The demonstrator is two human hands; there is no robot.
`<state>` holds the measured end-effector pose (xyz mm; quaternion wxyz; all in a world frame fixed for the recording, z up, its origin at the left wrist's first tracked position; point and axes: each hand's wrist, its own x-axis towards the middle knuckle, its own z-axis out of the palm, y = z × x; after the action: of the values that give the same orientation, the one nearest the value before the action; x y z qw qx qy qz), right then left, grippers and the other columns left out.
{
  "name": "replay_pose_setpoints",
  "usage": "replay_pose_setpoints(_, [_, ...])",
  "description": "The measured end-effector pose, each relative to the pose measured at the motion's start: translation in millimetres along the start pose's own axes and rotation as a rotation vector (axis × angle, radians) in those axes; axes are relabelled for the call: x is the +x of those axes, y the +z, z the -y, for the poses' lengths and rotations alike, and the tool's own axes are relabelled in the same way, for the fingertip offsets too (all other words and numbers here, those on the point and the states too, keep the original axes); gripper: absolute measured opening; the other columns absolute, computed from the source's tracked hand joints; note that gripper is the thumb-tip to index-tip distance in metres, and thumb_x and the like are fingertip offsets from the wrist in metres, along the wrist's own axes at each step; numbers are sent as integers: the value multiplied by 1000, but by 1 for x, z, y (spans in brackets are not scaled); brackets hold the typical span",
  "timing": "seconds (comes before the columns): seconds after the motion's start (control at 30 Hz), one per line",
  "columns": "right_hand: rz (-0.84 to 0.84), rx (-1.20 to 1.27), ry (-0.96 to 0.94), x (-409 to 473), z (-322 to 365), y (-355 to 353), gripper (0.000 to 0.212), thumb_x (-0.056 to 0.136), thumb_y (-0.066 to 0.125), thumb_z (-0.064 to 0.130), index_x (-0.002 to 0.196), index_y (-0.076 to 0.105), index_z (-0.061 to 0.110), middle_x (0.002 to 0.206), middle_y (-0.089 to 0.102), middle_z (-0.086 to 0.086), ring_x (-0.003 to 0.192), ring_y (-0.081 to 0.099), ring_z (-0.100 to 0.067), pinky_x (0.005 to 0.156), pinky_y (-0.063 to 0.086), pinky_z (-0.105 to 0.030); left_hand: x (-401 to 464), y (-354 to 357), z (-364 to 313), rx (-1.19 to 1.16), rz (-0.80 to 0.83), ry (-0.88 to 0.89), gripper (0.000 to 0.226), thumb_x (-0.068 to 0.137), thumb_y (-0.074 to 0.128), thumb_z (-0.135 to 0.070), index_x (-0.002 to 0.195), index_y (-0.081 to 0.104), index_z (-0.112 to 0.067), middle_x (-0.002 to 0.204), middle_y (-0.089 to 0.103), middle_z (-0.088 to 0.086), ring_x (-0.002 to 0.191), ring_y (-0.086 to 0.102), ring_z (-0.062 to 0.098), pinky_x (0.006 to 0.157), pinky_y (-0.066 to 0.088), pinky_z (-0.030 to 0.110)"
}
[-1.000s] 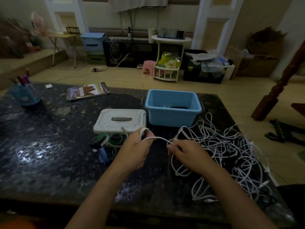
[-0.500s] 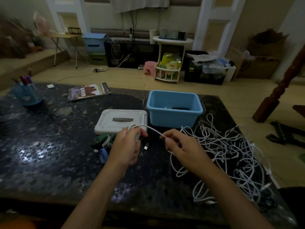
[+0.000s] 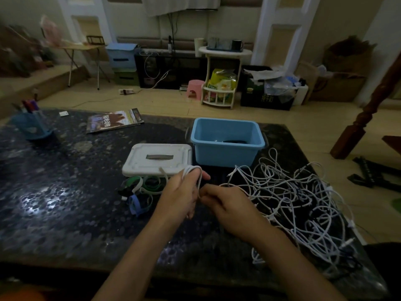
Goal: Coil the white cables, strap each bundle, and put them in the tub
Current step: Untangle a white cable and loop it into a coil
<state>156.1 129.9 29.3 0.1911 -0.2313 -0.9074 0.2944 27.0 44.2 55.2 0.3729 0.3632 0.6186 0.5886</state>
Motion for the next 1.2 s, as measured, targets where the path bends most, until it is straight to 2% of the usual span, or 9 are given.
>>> replay_pose_setpoints(0.17, [11,18,-3,1,3,-4,12,98,60,30,102,70,34,70,58,29,72,58,8,67,39,-8,4,-5,5,227,-113,77,40,104,40,-40,81,58,-12,55,48,0,49,47,13,51,39,27])
replay_pose_setpoints(0.27, [57,-2,7,1,4,-4,10,95,63,39,102,68,33,81,68,18,77,62,1,74,50,-25,3,-3,6,210,-176,85,43,103,41,-42,75,55,-14,63,53,1,59,50,10,56,40,20])
replay_pose_setpoints(0.37, [112,-98,97,0,-6,-6,11,91,66,43,97,66,33,89,68,13,82,61,-2,79,53,-35,5,-3,2,-59,-184,114,48,104,38,-41,70,52,-10,59,53,3,66,58,23,74,48,39])
replay_pose_setpoints(0.43, [153,-178,161,-2,-15,-5,8,91,66,40,95,67,33,92,67,12,86,61,-6,81,52,-34,5,-3,-2,-225,-169,133,43,106,36,-36,72,46,-11,53,41,1,57,54,24,68,46,43])
replay_pose_setpoints(0.67, [256,-325,314,-7,-54,-3,24,95,58,46,85,63,25,88,67,6,87,63,-15,74,48,-32,-1,-26,-22,-536,-120,149,39,106,35,-36,75,45,-15,53,25,-1,37,20,9,37,24,21])
replay_pose_setpoints(0.83, [175,-130,150,-4,-28,-6,9,95,63,41,99,68,35,89,67,16,83,61,2,80,53,-27,-2,-32,-20,-217,-247,116,35,106,38,-35,77,42,-16,51,28,-4,42,20,10,39,20,25])
replay_pose_setpoints(0.93, [78,37,76,-1,-14,-6,7,97,62,32,96,65,38,88,64,16,85,61,1,80,51,-26,3,-39,-12,-30,-305,81,38,104,42,-44,83,49,-14,56,45,-2,46,40,14,44,36,27])
replay_pose_setpoints(1.03, [-23,226,61,2,-11,-12,19,97,63,22,90,63,40,82,65,16,79,62,-3,76,51,-26,1,-38,-7,228,-373,48,44,98,45,-58,111,60,-18,100,69,7,99,65,27,82,53,44])
replay_pose_setpoints(1.2, [-80,319,25,3,-8,-14,16,99,60,19,92,64,33,77,63,18,73,59,-4,71,49,-26,-5,-20,-4,485,-56,-16,73,61,50,-92,96,48,-28,89,62,-6,83,61,13,75,51,39])
